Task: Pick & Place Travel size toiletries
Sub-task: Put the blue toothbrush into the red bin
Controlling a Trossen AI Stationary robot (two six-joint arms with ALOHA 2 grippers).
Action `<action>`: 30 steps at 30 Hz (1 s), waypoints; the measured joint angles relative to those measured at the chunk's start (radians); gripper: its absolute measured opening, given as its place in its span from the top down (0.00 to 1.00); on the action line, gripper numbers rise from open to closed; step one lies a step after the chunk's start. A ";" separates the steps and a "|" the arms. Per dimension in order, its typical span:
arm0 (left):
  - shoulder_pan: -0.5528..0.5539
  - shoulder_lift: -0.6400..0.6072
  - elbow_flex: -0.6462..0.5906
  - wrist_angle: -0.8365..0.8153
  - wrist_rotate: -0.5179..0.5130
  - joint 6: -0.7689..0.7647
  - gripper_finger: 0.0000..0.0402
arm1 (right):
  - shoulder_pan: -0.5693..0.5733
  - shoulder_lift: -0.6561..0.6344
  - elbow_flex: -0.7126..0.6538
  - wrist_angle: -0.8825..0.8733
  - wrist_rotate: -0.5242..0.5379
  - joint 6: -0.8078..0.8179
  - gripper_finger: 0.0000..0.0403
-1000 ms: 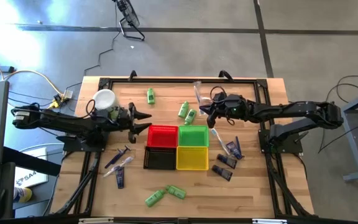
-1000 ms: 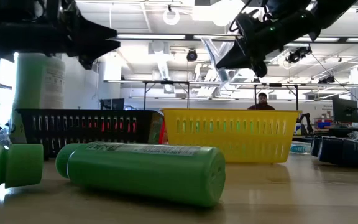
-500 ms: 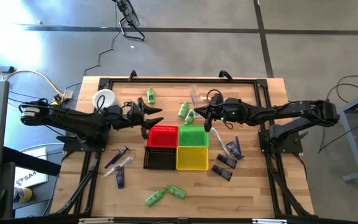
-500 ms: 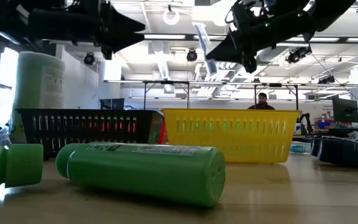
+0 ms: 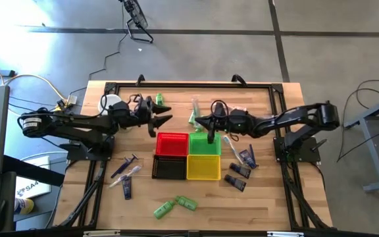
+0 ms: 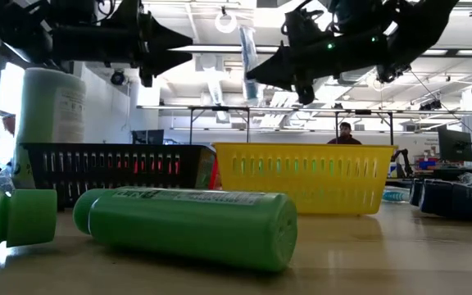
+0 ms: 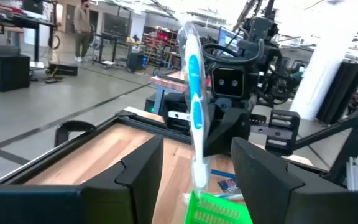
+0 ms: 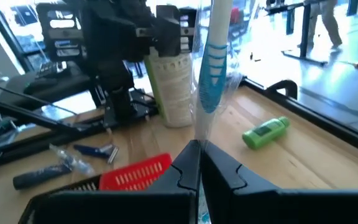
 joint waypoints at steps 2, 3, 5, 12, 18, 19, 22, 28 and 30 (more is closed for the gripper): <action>0.000 0.000 0.000 -0.004 0.004 0.000 0.54 | 0.000 0.029 0.009 0.045 -0.008 -0.011 0.99; 0.000 0.000 0.000 -0.009 0.005 0.000 0.54 | 0.000 0.041 0.017 0.060 -0.021 -0.017 0.99; 0.000 0.002 0.000 -0.013 0.005 0.000 0.54 | 0.000 0.070 0.042 0.062 -0.042 -0.019 0.99; 0.000 0.034 0.000 -0.009 0.078 0.058 0.54 | 0.000 0.181 0.143 0.050 -0.086 -0.019 0.99; 0.000 0.076 0.000 0.021 0.098 0.079 0.54 | 0.009 0.237 0.200 0.038 -0.131 -0.051 0.99; 0.000 0.081 0.002 0.023 0.098 0.079 0.54 | 0.012 0.240 0.206 0.026 -0.131 -0.055 0.99; 0.000 0.098 0.017 0.023 0.098 0.078 0.54 | 0.022 0.241 0.221 0.006 -0.128 -0.081 0.99; -0.016 0.149 0.061 0.023 0.099 0.077 0.54 | 0.033 0.241 0.222 -0.008 -0.091 -0.105 0.99; -0.031 0.167 0.077 0.022 0.101 0.079 0.54 | 0.033 0.241 0.222 -0.022 -0.089 -0.105 0.99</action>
